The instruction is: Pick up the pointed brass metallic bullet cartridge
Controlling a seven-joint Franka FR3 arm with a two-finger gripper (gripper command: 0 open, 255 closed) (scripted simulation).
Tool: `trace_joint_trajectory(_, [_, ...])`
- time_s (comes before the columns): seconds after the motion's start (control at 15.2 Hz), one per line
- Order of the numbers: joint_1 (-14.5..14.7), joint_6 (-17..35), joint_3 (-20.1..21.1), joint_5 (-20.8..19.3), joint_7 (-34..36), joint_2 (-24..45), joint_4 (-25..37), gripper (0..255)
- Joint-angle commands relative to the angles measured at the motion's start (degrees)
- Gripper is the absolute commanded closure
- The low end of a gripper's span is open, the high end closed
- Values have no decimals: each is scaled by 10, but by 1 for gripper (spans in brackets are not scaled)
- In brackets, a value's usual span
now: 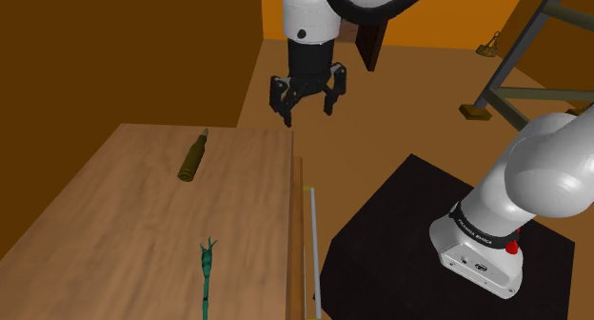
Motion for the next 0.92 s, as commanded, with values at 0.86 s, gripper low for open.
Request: trace_joint_trajectory(0.86, [53,28,73,-174,351,360,313,0])
